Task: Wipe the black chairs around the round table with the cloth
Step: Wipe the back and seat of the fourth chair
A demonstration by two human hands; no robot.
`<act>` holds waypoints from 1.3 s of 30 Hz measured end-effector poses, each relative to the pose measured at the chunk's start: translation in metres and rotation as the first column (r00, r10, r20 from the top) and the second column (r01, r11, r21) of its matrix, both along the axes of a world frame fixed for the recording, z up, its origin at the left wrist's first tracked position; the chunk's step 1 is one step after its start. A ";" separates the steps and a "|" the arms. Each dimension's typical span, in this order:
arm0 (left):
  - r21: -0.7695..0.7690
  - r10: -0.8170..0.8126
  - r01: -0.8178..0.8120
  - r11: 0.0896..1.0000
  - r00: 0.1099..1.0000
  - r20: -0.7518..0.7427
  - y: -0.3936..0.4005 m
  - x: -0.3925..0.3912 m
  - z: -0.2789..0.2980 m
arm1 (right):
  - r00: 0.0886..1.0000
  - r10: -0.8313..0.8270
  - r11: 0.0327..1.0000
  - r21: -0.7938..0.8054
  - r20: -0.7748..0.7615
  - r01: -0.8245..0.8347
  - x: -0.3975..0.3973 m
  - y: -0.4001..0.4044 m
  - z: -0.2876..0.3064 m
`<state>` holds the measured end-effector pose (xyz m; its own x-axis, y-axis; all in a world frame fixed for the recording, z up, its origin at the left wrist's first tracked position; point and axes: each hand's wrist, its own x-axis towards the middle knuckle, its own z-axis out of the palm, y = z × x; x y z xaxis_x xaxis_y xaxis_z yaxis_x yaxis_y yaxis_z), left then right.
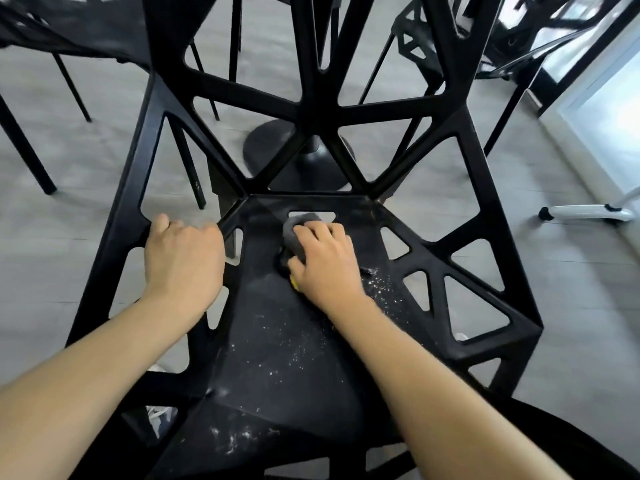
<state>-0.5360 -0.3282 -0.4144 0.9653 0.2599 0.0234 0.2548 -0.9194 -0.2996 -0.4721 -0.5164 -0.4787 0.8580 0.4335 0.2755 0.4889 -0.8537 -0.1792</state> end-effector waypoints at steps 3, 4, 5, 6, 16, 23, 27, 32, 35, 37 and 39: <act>0.027 0.002 -0.002 1.000 1.000 -0.004 0.002 -0.001 0.000 | 0.990 -0.106 0.990 -0.079 0.097 0.114 0.039 -0.051 0.003; 0.028 0.000 0.000 1.000 1.000 -0.008 0.002 -0.001 0.000 | 0.975 -0.194 0.978 -0.063 0.106 0.201 0.052 -0.068 0.005; 0.025 -0.006 0.007 1.000 1.000 -0.013 0.002 -0.001 0.001 | 0.962 -0.257 0.965 -0.036 0.094 0.261 0.060 -0.078 0.005; 0.021 -0.018 0.018 1.000 1.000 -0.019 0.001 -0.001 0.001 | 0.951 -0.304 0.952 -0.008 0.062 0.305 0.062 -0.079 0.004; -0.019 -0.121 0.120 0.993 0.991 -0.049 0.004 -0.002 0.005 | 0.982 -0.187 0.979 0.092 0.022 0.184 0.060 -0.050 -0.001; 0.019 -0.205 0.209 0.978 0.971 -0.127 0.010 -0.003 0.005 | 0.993 0.057 0.958 0.287 -0.102 -0.025 -0.018 0.019 -0.005; 0.039 -0.207 0.213 0.976 0.971 -0.120 0.007 -0.005 0.008 | 0.957 0.248 0.942 0.269 -0.152 -0.201 -0.065 0.034 0.001; 0.151 -0.177 0.202 0.968 0.971 -0.160 0.007 -0.009 0.002 | 0.998 0.005 0.993 0.122 -0.062 0.003 -0.031 -0.016 -0.001; 0.187 -0.143 0.175 0.967 0.974 -0.173 0.007 -0.007 -0.002 | 0.982 -0.190 0.977 0.096 0.001 0.189 0.001 -0.065 0.000; 0.178 -0.140 0.171 0.969 0.975 -0.171 0.004 -0.007 -0.005 | 0.979 -0.202 0.973 0.115 0.006 0.200 0.007 -0.075 0.000; 0.179 -0.137 0.161 0.971 0.980 -0.143 0.003 -0.005 -0.006 | 0.981 -0.194 0.970 0.153 0.016 0.189 0.007 -0.072 -0.001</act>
